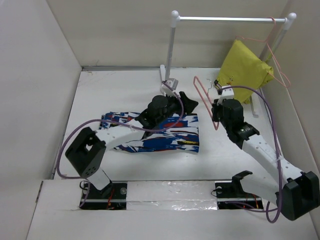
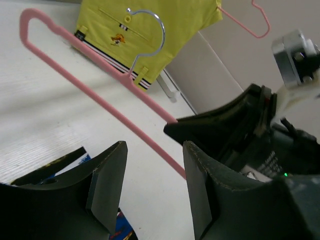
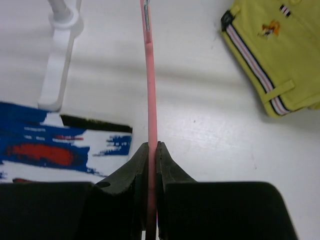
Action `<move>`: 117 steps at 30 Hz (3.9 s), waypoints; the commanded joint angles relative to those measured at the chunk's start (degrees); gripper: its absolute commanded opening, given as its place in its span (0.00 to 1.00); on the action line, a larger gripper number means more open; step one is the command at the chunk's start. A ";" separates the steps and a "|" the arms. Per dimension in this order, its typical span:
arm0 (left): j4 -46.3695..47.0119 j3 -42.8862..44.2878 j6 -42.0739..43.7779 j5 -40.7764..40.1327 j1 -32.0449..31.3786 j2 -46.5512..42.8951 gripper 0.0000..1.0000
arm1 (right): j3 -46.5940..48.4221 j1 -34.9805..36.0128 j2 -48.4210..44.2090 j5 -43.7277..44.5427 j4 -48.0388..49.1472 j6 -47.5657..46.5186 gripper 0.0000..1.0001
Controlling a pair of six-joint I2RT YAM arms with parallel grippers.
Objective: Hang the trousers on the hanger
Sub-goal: Pick up the hanger from the clothesline, then place the trousers on the hanger.
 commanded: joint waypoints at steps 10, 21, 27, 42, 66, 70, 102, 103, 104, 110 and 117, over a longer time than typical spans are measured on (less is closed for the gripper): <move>-0.23 16.02 -5.30 7.66 -2.29 18.27 0.48 | -8.03 5.03 -7.48 5.14 2.55 3.17 0.00; -0.32 23.14 -7.94 7.20 -2.29 27.76 0.48 | -9.26 7.14 -7.22 6.64 3.43 3.61 0.00; 0.83 24.01 -8.73 6.94 -2.29 29.70 0.36 | -9.97 9.33 -5.29 8.83 2.56 4.22 0.00; 2.05 21.92 -10.66 9.93 -1.77 31.11 0.00 | -10.76 17.07 -7.48 11.91 -7.10 7.30 0.67; 35.27 -7.87 -31.93 2.29 -5.89 25.22 0.00 | -20.15 2.31 -16.99 -17.93 -3.45 8.45 0.00; 38.97 -8.41 -34.92 3.33 -5.28 28.11 0.00 | -23.66 0.90 -14.61 -25.62 2.64 8.97 0.03; 31.76 -9.47 -30.62 -1.32 -4.75 27.77 0.00 | -30.71 0.90 12.28 -31.77 32.60 17.85 0.21; 31.76 -9.38 -30.35 -1.32 -4.75 27.68 0.00 | -30.62 0.90 12.72 -32.21 32.88 17.85 0.15; 31.76 -9.47 -30.18 -0.97 -4.75 27.24 0.00 | -30.62 0.90 13.16 -32.56 33.14 17.85 0.09; 23.99 -8.86 -23.78 -2.71 -4.75 20.76 0.00 | -29.40 -1.12 5.89 -30.64 29.38 16.98 0.00; 13.31 -6.83 -17.95 -5.45 -5.89 19.50 0.00 | -26.50 -7.71 -4.76 -29.49 22.26 14.78 0.00</move>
